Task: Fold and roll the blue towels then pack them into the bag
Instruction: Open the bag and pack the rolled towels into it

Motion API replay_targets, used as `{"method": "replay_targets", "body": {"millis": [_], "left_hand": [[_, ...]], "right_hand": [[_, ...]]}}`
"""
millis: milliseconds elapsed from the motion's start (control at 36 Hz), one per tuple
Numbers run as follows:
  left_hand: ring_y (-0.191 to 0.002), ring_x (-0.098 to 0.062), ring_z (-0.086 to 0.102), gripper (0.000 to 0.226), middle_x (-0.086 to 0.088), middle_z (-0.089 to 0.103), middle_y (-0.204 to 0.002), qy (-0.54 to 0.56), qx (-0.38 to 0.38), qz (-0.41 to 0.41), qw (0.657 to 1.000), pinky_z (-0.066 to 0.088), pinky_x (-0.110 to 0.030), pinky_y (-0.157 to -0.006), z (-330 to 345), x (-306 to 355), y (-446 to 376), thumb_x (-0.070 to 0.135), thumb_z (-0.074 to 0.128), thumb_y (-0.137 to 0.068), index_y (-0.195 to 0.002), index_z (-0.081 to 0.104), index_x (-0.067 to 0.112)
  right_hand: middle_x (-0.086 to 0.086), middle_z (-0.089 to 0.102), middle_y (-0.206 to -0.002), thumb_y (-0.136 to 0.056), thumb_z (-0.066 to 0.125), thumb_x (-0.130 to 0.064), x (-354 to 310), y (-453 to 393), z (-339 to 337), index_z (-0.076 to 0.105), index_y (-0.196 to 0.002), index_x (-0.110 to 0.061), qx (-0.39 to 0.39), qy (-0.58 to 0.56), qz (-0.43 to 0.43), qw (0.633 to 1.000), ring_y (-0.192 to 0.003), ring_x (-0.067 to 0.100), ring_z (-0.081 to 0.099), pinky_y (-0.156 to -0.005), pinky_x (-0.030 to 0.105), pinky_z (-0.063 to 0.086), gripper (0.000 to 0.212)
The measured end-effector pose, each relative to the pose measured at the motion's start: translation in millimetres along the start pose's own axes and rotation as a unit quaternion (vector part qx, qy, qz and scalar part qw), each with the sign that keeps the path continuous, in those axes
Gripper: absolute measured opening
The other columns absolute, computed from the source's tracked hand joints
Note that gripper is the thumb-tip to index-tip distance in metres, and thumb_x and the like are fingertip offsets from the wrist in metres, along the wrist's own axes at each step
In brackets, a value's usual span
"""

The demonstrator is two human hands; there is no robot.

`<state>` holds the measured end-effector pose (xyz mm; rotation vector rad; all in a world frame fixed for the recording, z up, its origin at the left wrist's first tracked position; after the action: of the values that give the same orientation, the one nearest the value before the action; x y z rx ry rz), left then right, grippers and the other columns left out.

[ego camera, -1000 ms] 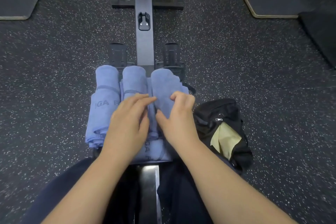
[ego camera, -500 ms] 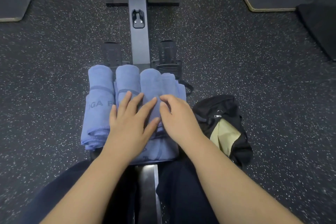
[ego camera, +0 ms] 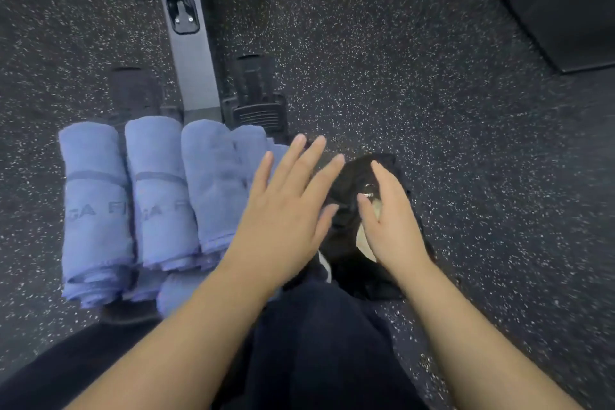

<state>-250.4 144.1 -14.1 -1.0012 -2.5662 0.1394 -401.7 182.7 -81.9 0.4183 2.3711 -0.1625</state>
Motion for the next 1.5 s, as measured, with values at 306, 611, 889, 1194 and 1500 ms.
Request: {"method": "replay_targets", "body": {"millis": [306, 611, 889, 1194, 1500], "left_hand": [[-0.149, -0.021, 0.0, 0.061, -0.001, 0.012, -0.162, 0.036, -0.159, 0.018, 0.986, 0.003, -0.049, -0.117, 82, 38, -55, 0.041, 0.037, -0.097, -0.153, 0.019, 0.025], [-0.148, -0.015, -0.005, 0.054, 0.005, 0.012, -0.16, 0.017, -0.297, -0.086, 0.951, 0.001, -0.043, -0.118, 162, 19, -46, 0.03, 0.044, -0.098, -0.149, 0.025, 0.029], [-0.146, -0.013, 0.014, 0.042, 0.009, 0.037, -0.148, 0.03, -0.319, -0.069, 0.945, 0.02, -0.039, -0.114, 177, 23, -45, 0.027, 0.046, -0.097, -0.139, 0.045, 0.027], [-0.14, -0.018, 0.027, 0.038, 0.004, 0.047, -0.138, 0.06, -0.298, -0.041, 0.952, 0.028, -0.035, -0.109, 151, 28, -50, 0.022, 0.05, -0.096, -0.134, 0.051, 0.022], [-0.135, -0.015, 0.034, 0.041, 0.006, 0.042, -0.143, 0.069, -0.197, -0.016, 0.978, 0.034, -0.032, -0.107, 53, 57, -47, 0.023, 0.05, -0.095, -0.137, 0.048, 0.024]], "right_hand": [[0.002, 0.034, -0.152, -0.096, 0.055, -0.02, 125, 26, 15, 0.03, -0.148, -0.011, -0.002, 0.015, 0.137, 0.99, -0.141, 0.016, 0.028, -0.111, 0.017, 0.014, 0.059], [0.002, 0.023, -0.157, -0.094, 0.056, -0.034, 220, 67, 80, 0.029, -0.148, -0.028, -0.174, 0.096, 0.251, 0.947, -0.143, 0.025, 0.021, -0.114, 0.043, 0.029, 0.06], [0.004, 0.026, -0.152, -0.096, 0.051, -0.019, 247, 82, 102, 0.053, -0.125, -0.015, -0.243, 0.125, 0.321, 0.907, -0.132, 0.032, 0.034, -0.107, 0.048, 0.036, 0.029], [0.005, 0.055, -0.109, -0.099, 0.047, -0.026, 205, 65, 51, 0.056, -0.111, -0.014, -0.108, 0.1, 0.287, 0.947, -0.1, 0.027, 0.055, -0.084, 0.041, 0.046, 0.019], [0.008, 0.062, -0.1, -0.098, 0.051, -0.024, 88, 1, -66, 0.056, -0.109, -0.011, 0.077, -0.017, 0.167, 0.983, -0.093, 0.026, 0.055, -0.076, 0.037, 0.042, 0.018]]}}
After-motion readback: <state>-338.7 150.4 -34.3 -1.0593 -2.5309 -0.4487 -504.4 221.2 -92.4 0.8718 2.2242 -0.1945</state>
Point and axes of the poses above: each hand's wrist, its own y-axis away from the middle knuckle, its own z-axis out of the palm, x = y × z, the point moved 7 cm from there along -y, towards the middle knuckle
